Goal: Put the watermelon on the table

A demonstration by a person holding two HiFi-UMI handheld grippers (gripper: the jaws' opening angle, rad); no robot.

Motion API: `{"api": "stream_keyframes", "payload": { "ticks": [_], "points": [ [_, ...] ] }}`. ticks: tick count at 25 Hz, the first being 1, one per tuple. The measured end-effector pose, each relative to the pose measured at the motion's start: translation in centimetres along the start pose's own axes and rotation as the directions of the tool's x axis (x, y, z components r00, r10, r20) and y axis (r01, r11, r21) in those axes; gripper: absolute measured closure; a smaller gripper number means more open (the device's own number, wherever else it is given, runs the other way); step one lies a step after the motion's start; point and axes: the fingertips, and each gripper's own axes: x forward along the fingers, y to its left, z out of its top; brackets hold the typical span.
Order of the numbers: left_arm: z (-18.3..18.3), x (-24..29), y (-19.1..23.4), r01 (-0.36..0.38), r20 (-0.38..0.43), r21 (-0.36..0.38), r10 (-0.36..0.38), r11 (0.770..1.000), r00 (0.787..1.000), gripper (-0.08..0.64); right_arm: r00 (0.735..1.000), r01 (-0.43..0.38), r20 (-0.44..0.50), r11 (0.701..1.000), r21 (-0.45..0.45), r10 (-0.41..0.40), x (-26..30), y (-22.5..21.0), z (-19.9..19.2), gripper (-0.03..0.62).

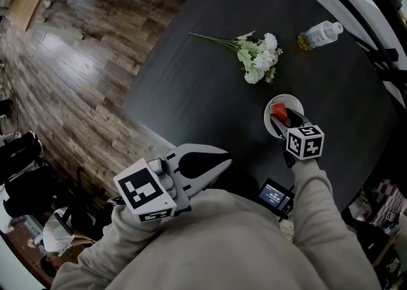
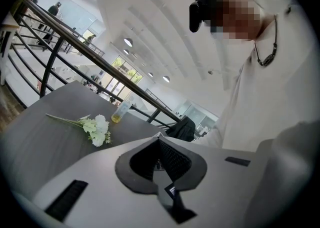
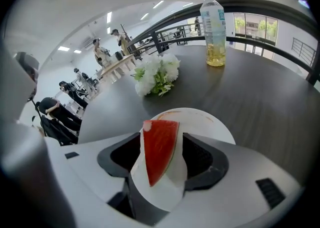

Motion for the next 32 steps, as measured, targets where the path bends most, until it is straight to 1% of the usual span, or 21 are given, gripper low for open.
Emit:
{"api": "stream_keyframes", "payload": {
  "ticks": [5,9,14,17,18,20,21,22,23,24,25,27,28,29,31,32],
  "points": [
    [0.2,-0.3,-0.2,0.01,-0.006,0.01,-0.01,1.0,1.0,0.557,1.0,0.003,0.022,1.0,0.021,-0.003,-0.6,0.2,0.3,0.337],
    [1.0,-0.3,-1.0,0.038,-0.019,0.042,-0.037,0.998,0.999,0.557,0.997,0.026,0.065,0.998,0.052,-0.029,-2.0,0.1,0.9,0.339],
    [2.3,0.2,-2.8,0.101,-0.053,0.105,-0.095,0.989,0.994,0.557,0.99,0.084,0.104,0.994,0.065,-0.091,-5.2,-0.4,1.2,0.339],
    [3.0,1.0,-4.1,0.146,-0.07,0.142,-0.137,0.979,0.988,0.557,0.983,0.102,0.141,0.99,0.099,-0.116,-7.8,-1.0,0.9,0.341],
    [3.3,1.3,-4.5,0.161,-0.077,0.155,-0.151,0.975,0.986,0.557,0.98,0.107,0.157,0.988,0.11,-0.124,-8.8,-1.3,1.0,0.349],
    [4.0,1.8,-5.3,0.19,-0.084,0.167,-0.178,0.968,0.981,0.557,0.969,0.119,0.201,0.984,0.13,-0.144,-11.0,-1.7,1.4,0.384],
    [4.5,1.9,-5.7,0.205,-0.077,0.159,-0.195,0.966,0.978,0.557,0.961,0.126,0.228,0.982,0.138,-0.155,-12.2,-1.7,1.8,0.42],
    [5.2,2.0,-6.1,0.221,-0.062,0.144,-0.214,0.964,0.975,0.557,0.952,0.127,0.259,0.981,0.147,-0.162,-13.4,-1.6,2.2,0.474],
    [6.0,2.0,-6.5,0.237,-0.043,0.131,-0.234,0.963,0.971,0.557,0.943,0.117,0.293,0.981,0.157,-0.16,-14.6,-1.3,2.7,0.512],
    [6.6,2.1,-6.8,0.251,-0.028,0.128,-0.25,0.959,0.968,0.557,0.932,0.091,0.333,0.981,0.17,-0.144,-15.8,-0.7,3.4,0.538],
    [7.2,2.3,-7.1,0.263,-0.022,0.135,-0.263,0.955,0.965,0.557,0.918,0.048,0.379,0.982,0.185,-0.117,-17.1,0.1,4.2,0.556],
    [7.8,2.8,-7.8,0.29,-0.023,0.154,-0.29,0.945,0.957,0.557,0.877,-0.051,0.478,0.979,0.197,-0.051,-20.2,2.0,5.8,0.575],
    [8.1,3.1,-8.2,0.307,-0.024,0.161,-0.307,0.938,0.951,0.557,0.852,-0.082,0.523,0.979,0.186,-0.028,-22.0,3.0,6.6,0.577],
    [8.5,3.4,-8.6,0.325,-0.025,0.169,-0.325,0.931,0.945,0.557,0.828,-0.096,0.561,0.982,0.163,-0.012,-23.7,4.0,7.5,0.577],
    [9.3,3.9,-9.5,0.356,-0.032,0.189,-0.357,0.915,0.934,0.557,0.779,-0.094,0.627,0.991,0.1,0.011,-27.0,5.9,9.2,0.577],
    [9.6,4.1,-9.9,0.368,-0.037,0.2,-0.369,0.908,0.929,0.557,0.751,-0.094,0.66,0.993,0.07,0.025,-28.7,7.0,9.9,0.577]
  ]
}}
